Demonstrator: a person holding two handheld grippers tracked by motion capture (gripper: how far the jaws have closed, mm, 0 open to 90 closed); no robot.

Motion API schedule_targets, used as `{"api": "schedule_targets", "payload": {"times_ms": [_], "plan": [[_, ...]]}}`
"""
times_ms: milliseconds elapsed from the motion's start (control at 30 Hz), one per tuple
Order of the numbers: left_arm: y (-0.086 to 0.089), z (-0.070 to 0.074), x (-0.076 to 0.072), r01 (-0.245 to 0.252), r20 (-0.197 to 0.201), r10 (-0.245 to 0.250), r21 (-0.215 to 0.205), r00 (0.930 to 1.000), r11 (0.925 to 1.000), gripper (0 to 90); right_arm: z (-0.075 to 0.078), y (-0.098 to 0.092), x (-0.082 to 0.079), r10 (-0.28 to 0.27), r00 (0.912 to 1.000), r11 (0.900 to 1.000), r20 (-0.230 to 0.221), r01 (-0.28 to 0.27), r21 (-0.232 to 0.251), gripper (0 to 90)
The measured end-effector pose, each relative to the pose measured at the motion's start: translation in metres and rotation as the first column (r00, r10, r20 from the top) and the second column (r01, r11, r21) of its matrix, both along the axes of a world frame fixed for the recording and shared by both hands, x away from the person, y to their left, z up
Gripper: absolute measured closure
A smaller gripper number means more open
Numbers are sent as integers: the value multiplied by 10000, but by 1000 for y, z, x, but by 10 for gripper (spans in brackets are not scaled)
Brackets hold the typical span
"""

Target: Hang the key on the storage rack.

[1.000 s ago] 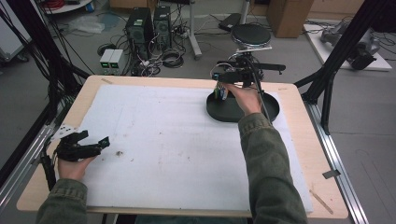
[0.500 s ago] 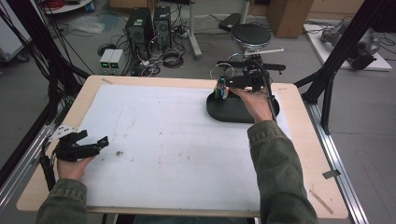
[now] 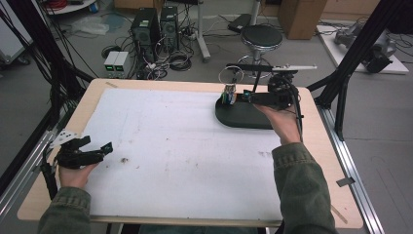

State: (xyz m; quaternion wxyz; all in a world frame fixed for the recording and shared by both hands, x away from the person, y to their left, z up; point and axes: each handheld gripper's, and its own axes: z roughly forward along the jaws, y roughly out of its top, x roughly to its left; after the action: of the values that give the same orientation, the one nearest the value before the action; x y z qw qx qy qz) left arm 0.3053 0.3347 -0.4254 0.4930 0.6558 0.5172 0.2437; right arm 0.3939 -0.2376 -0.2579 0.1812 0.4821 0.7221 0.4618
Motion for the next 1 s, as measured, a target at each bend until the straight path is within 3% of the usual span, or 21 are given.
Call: {"api": "schedule_targets", "payload": {"times_ms": [400, 1000], "plan": [[0, 0, -1, -21, -33, 21, 117, 10000, 9999, 17, -25, -26, -22, -190, 9997, 9983, 124, 183, 562, 5], [1, 0, -1, -7, -54, 7, 37, 10000, 10000, 17, -67, -27, -43, -122, 9994, 9995, -320, 131, 288, 5]]}}
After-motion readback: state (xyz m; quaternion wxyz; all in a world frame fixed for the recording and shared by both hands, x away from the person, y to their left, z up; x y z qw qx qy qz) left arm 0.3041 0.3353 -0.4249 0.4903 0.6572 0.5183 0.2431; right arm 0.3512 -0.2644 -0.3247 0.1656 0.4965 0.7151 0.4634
